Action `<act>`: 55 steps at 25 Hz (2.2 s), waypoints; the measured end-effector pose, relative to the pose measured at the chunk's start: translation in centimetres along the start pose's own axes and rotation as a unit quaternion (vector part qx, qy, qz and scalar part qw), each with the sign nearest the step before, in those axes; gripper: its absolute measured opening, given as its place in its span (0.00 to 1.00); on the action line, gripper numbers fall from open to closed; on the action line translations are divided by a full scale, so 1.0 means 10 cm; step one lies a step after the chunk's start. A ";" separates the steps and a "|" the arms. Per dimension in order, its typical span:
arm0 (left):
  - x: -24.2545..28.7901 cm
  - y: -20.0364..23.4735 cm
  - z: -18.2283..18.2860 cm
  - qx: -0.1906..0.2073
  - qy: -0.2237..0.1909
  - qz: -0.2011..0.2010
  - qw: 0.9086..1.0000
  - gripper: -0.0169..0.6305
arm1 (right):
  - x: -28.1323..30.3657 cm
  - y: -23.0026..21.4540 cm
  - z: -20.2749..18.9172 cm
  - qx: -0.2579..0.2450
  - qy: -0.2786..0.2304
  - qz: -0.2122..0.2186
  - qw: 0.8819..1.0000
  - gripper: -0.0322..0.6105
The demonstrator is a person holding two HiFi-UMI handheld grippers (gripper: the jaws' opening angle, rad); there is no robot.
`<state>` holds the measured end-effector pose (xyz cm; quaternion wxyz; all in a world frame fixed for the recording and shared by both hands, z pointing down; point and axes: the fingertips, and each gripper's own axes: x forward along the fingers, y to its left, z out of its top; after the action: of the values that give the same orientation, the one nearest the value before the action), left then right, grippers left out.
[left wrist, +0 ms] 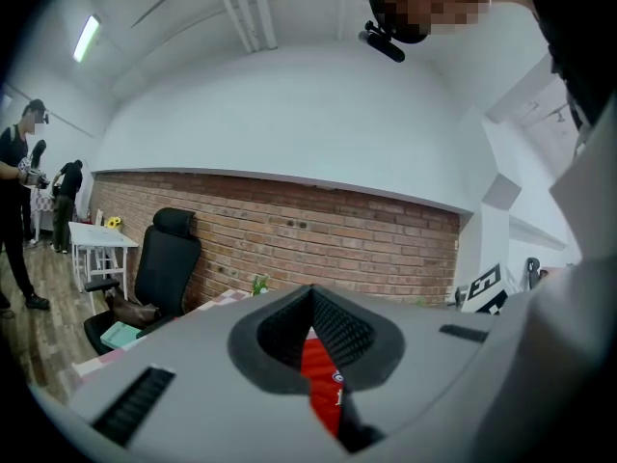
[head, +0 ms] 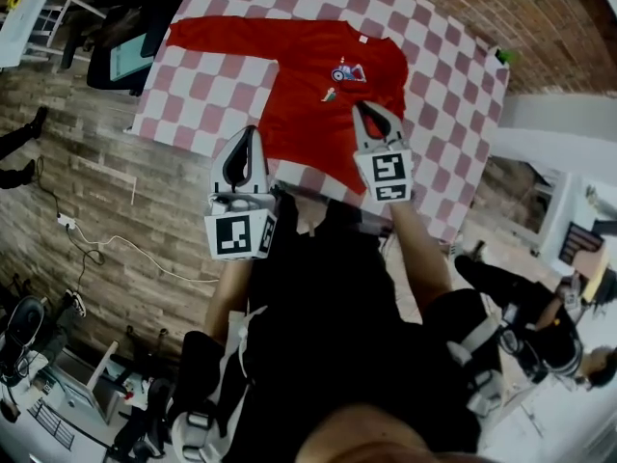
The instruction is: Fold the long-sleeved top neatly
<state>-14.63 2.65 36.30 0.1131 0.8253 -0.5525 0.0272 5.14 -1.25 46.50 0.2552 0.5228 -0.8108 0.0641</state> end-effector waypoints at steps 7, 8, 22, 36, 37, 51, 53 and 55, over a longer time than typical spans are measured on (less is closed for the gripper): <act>-0.13 0.36 -0.13 -0.007 0.007 0.016 1.000 0.02 | 0.29 0.58 -0.14 -0.032 0.016 0.034 0.999 0.09; -0.14 0.40 -0.15 -0.008 0.007 0.018 1.000 0.02 | 0.33 0.66 -0.18 -0.036 0.018 0.037 0.998 0.09; -0.21 0.75 -0.46 -0.025 0.024 0.027 0.999 0.02 | 0.86 1.68 -0.95 -0.131 0.079 0.118 0.981 0.09; -0.20 0.93 -0.70 -0.034 0.043 0.019 0.998 0.02 | 0.99 2.10 -1.56 -0.187 0.141 0.175 0.956 0.09; -0.19 0.93 -0.71 -0.032 0.044 0.016 0.998 0.02 | 0.99 2.13 -1.61 -0.192 0.147 0.181 0.953 0.09; -0.14 0.96 -0.74 -0.038 0.047 -0.002 0.998 0.02 | 1.06 2.21 -1.88 -0.170 0.199 0.186 0.947 0.09; -0.14 0.96 -0.73 -0.039 0.045 -0.008 0.998 0.02 | 1.03 2.19 -1.85 -0.154 0.200 0.180 0.951 0.09; -0.13 0.96 -0.72 -0.042 0.041 -0.016 0.998 0.02 | 1.00 2.18 -1.79 -0.134 0.199 0.172 0.955 0.10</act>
<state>-23.38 1.94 44.56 0.1709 0.8266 -0.5349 0.0363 -11.02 6.96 70.29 0.4644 0.3132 -0.8223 0.1005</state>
